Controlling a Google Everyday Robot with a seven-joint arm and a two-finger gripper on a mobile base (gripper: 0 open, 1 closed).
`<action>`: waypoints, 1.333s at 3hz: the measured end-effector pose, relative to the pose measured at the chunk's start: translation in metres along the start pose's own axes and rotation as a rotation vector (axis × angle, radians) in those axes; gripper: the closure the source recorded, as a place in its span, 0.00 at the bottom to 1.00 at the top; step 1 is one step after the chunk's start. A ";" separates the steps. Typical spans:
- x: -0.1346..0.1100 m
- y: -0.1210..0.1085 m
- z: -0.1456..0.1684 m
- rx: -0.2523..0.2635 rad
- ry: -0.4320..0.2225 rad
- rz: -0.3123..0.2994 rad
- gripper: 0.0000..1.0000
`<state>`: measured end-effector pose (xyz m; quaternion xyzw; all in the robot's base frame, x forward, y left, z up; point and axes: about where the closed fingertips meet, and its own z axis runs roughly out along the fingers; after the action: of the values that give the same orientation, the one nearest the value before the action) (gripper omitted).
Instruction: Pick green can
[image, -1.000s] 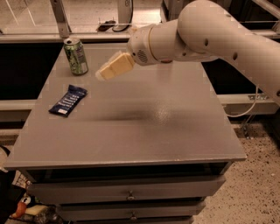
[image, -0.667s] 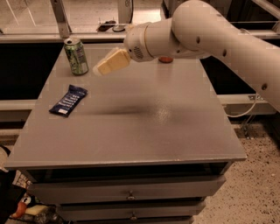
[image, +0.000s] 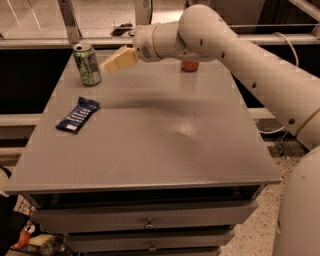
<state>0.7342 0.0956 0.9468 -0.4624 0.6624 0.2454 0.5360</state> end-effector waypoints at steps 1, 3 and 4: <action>-0.004 -0.004 0.026 -0.008 -0.043 0.012 0.00; -0.004 0.011 0.093 -0.052 -0.124 0.061 0.00; 0.004 0.014 0.110 -0.050 -0.126 0.087 0.00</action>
Offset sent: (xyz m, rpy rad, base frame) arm 0.0386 0.0904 -0.0181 0.1773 -0.0051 0.0829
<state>0.7754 0.1910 0.9067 -0.4300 0.6405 0.3134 0.5538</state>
